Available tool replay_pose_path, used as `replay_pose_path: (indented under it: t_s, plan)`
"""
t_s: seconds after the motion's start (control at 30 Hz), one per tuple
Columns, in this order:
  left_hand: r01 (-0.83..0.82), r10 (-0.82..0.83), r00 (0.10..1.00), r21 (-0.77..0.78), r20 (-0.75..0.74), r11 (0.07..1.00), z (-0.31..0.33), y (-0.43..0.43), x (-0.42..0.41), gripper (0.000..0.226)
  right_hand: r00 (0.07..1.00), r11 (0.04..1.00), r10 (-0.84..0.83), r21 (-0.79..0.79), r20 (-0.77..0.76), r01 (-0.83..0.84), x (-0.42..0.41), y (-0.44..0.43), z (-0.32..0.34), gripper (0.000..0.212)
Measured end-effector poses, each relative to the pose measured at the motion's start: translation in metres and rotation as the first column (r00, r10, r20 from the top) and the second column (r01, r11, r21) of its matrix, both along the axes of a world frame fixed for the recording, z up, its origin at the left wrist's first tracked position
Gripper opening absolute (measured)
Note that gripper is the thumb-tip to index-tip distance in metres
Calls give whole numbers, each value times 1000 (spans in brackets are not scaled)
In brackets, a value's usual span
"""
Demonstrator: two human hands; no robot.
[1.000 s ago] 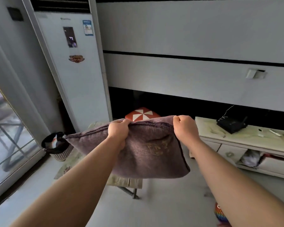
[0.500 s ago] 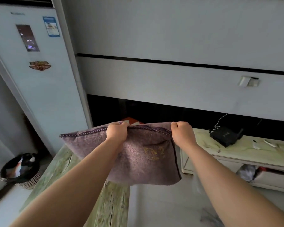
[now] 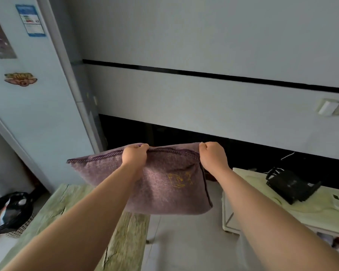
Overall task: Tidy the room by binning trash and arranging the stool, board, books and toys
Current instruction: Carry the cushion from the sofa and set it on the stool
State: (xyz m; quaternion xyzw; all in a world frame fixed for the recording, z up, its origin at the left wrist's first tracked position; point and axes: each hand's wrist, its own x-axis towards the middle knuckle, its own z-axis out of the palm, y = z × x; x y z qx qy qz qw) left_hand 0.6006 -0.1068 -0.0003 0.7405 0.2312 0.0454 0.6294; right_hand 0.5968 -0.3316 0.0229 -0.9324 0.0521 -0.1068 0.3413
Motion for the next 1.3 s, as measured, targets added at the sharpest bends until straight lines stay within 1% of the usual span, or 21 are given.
replay_pose_path:
  t_s: [0.1, 0.3, 0.4, 0.5, 0.53, 0.57, 0.67, 0.73, 0.83, 0.97, 1.1, 1.2, 1.3]
  plan:
    - [-65, 65, 998, -27, -2, 998, -7, -14, 51, 27, 999, 999, 49, -7, -22, -50, 67, -13, -9, 46]
    - [-196, 195, 980, 46, 23, 980, -6, -40, 130, 26, 988, 989, 149, 13, -43, -148, 175, -31, -20, 48]
    - [-232, 231, 973, 84, 21, 969, -5, -44, 157, 19, 978, 980, 200, 25, -54, -199, 215, -31, -26, 48]
    - [-261, 261, 965, 110, 22, 959, -10, -41, 189, 23, 971, 973, 231, 26, -66, -229, 254, -26, -36, 48]
    - [-262, 262, 965, 116, 16, 958, -13, -40, 194, 25, 969, 972, 237, 26, -75, -236, 259, -25, -39, 48]
    - [-263, 264, 964, 118, 3, 958, -21, -36, 223, 24, 965, 969, 246, 36, -87, -243, 289, -20, -49, 48]
    - [-247, 250, 968, 120, -9, 962, -32, -29, 252, 20, 962, 970, 244, 32, -123, -242, 315, -14, -60, 48]
    - [-238, 243, 970, 128, -23, 963, -45, -18, 288, 27, 963, 973, 230, 35, -142, -227, 348, -4, -74, 48]
    - [-230, 243, 966, 133, -92, 964, -62, 0, 337, 43, 956, 976, 218, 25, -196, -217, 397, 15, -92, 48]
    - [-198, 232, 951, 173, -203, 965, -83, 18, 389, 44, 935, 977, 207, 7, -287, -214, 447, 34, -115, 46]
    - [-99, 173, 940, 249, -295, 963, -110, 31, 426, 39, 913, 980, 191, 18, -361, -198, 480, 45, -145, 45]
    - [-55, 146, 933, 273, -328, 961, -127, 35, 454, 41, 887, 988, 152, 38, -436, -150, 504, 49, -170, 43]
    - [-30, 130, 926, 274, -353, 961, -143, 35, 486, 46, 856, 992, 106, 116, -506, -54, 530, 52, -185, 33]
